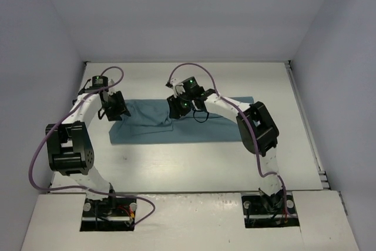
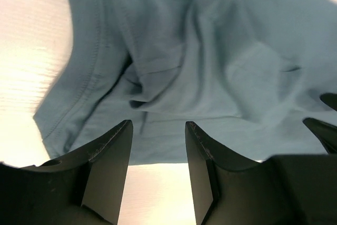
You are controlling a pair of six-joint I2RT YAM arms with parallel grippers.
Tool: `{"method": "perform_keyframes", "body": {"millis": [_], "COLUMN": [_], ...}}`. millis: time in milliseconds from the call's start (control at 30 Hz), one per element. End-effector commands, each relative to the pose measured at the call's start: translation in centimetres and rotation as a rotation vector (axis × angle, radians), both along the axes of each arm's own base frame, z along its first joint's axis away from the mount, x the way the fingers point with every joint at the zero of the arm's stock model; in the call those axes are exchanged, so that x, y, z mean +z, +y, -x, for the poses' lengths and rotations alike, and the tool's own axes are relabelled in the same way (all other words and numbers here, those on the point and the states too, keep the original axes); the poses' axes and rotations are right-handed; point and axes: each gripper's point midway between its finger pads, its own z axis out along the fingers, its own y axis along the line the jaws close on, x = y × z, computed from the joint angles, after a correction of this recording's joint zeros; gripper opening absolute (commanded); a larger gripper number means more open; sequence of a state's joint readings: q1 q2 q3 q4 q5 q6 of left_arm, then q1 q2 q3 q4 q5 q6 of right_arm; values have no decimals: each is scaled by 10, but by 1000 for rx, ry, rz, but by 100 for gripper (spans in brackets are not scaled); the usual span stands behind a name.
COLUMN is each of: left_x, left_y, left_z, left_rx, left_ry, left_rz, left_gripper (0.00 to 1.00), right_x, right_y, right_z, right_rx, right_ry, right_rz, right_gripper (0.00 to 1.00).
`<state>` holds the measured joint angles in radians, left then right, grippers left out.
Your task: Fold and stack the t-shirts
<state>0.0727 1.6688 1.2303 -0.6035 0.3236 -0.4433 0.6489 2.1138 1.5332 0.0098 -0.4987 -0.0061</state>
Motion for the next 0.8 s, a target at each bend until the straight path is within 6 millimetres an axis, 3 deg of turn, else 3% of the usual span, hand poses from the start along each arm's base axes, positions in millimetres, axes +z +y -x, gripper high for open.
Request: {"method": "perform_keyframes", "body": {"millis": [0,533,600,667,767], "left_x": [9,-16,-20,-23,-28], "left_y": [10,0,0,0,1], "left_z": [-7,-20,-22,-24,-25], "left_rx": [-36,-86,-86,-83,-80], "left_ry": [-50,-24,-16,-11,2], "left_rz": [-78,-105,-105,-105,-105], "left_gripper": [41,40,38,34,20], "right_x": [46,34,31,29,28], "right_y": [16,34,33,31,27], "right_z": [16,23,22,21,19], "right_rx": [96,158,153,150,141], "right_ry": [-105,-149,-151,-155,-168], "right_rz": [-67,-31,-22,-13,4], "right_gripper": [38,36,32,22,6]}}
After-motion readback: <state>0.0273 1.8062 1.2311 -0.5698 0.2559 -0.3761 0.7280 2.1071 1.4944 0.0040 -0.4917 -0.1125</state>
